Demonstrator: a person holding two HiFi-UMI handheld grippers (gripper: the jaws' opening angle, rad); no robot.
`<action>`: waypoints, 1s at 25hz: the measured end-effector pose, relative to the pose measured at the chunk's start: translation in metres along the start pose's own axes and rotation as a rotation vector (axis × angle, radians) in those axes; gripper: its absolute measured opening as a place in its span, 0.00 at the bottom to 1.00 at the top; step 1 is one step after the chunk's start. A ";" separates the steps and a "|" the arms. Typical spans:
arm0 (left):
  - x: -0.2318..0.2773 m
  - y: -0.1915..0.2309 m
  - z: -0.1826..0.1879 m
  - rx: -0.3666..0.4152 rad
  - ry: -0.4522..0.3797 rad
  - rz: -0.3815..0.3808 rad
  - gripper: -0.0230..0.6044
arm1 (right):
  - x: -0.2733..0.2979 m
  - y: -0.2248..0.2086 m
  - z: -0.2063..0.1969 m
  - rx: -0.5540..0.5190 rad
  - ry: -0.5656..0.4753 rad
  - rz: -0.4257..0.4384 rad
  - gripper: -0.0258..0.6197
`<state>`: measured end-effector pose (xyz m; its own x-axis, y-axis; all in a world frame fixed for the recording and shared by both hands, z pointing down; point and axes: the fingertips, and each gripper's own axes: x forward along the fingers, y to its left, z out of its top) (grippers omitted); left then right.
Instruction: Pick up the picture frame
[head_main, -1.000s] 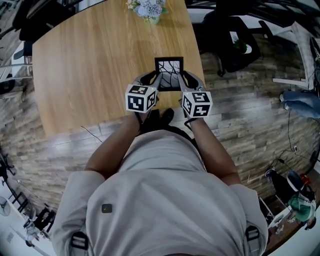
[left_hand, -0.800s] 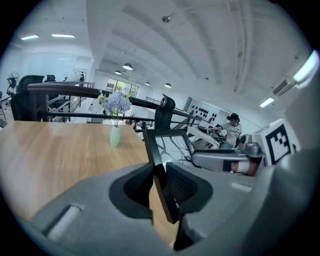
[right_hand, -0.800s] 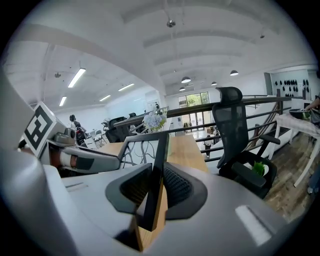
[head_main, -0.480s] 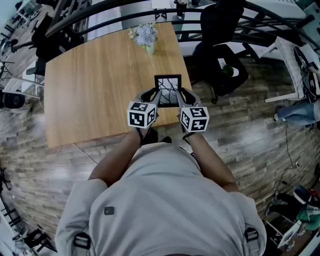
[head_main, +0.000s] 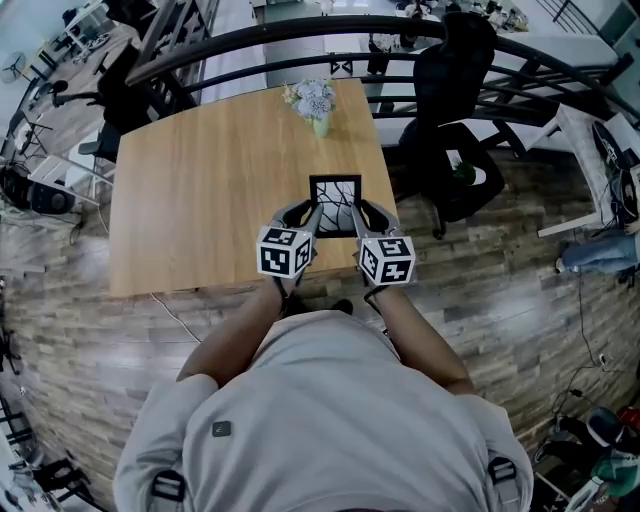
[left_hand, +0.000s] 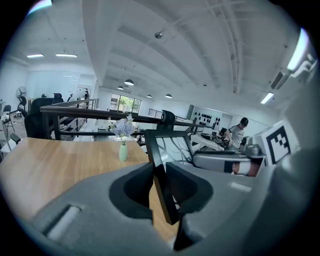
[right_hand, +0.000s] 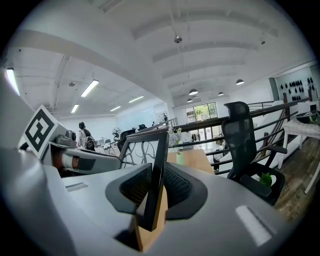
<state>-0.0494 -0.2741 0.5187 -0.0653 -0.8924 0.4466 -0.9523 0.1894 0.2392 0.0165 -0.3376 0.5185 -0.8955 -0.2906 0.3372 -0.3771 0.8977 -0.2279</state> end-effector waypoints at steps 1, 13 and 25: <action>-0.006 0.003 0.000 0.001 -0.003 0.000 0.17 | 0.001 0.007 0.001 0.000 -0.001 0.003 0.17; -0.084 0.060 0.002 0.020 -0.028 -0.041 0.17 | 0.012 0.102 0.006 -0.003 -0.032 -0.022 0.17; -0.159 0.098 -0.025 0.055 -0.011 -0.170 0.17 | -0.004 0.194 -0.021 0.038 -0.062 -0.138 0.17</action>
<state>-0.1244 -0.1030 0.4926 0.0953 -0.9143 0.3937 -0.9648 0.0124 0.2625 -0.0485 -0.1556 0.4922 -0.8468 -0.4316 0.3109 -0.5056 0.8348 -0.2180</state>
